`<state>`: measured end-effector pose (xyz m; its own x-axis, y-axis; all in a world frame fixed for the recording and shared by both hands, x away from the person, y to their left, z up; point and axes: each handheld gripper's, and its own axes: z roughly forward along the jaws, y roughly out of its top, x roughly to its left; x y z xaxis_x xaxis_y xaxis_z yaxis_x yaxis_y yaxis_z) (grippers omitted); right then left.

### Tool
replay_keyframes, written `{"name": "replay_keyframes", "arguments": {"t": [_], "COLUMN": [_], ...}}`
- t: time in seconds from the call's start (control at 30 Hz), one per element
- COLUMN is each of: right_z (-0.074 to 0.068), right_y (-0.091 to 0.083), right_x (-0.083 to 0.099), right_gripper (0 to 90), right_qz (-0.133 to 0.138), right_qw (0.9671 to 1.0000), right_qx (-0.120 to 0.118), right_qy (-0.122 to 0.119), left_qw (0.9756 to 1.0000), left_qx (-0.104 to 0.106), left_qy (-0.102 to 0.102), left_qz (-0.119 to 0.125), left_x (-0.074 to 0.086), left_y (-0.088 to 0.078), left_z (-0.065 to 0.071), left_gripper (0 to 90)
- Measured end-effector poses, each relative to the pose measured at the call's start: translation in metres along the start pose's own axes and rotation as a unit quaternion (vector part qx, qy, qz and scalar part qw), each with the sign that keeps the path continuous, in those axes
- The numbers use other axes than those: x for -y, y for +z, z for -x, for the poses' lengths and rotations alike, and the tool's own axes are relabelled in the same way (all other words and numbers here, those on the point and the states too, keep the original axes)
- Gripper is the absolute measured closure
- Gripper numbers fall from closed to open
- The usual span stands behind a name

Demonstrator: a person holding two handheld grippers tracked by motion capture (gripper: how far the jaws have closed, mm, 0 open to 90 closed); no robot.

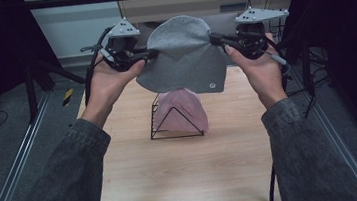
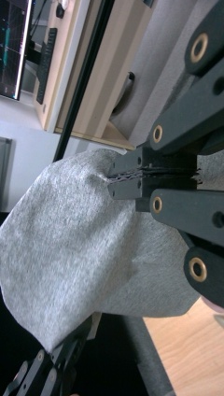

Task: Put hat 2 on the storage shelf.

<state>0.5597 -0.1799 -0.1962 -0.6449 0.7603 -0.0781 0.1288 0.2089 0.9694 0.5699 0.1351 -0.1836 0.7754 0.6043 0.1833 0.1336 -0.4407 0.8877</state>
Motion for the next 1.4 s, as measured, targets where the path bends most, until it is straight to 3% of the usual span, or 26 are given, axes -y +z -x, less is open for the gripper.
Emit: {"name": "replay_keyframes", "arguments": {"t": [0.1,0.27,0.7,0.83,1.03,1.27,1.4], "right_z": [0.001,0.005,0.033,0.034,0.028,0.028,0.031], "right_y": [0.004,0.016,0.054,0.055,0.063,0.077,0.082], "right_x": [-0.004,-0.005,0.008,0.008,0.011,0.018,0.019], "right_gripper": [89.3,89.3,89.3,89.3,89.3,89.3,89.3], "right_qz": [0.007,0.006,-0.006,-0.003,-0.019,-0.025,-0.026], "right_qw": [1.0000,1.0000,0.9996,0.9995,0.9996,0.9994,0.9993], "right_qx": [-0.001,0.005,0.013,0.011,0.012,0.016,0.017], "right_qy": [0.006,0.003,0.026,0.030,0.019,0.019,0.019], "left_qw": [0.9999,0.9998,0.9997,0.9996,0.9994,0.9990,0.9986], "left_qx": [-0.001,-0.014,-0.023,-0.026,-0.034,-0.038,-0.046], "left_qy": [-0.010,-0.003,-0.010,-0.013,-0.007,-0.024,-0.019], "left_qz": [0.011,0.011,0.003,0.005,-0.006,-0.006,-0.014], "left_x": [-0.001,0.000,0.005,0.007,0.011,0.026,0.028], "left_y": [0.002,0.010,0.040,0.039,0.039,0.050,0.056], "left_z": [-0.007,-0.015,-0.028,-0.030,-0.030,-0.038,-0.040], "left_gripper": [86.6,86.5,86.7,86.8,86.8,86.8,86.7]}}
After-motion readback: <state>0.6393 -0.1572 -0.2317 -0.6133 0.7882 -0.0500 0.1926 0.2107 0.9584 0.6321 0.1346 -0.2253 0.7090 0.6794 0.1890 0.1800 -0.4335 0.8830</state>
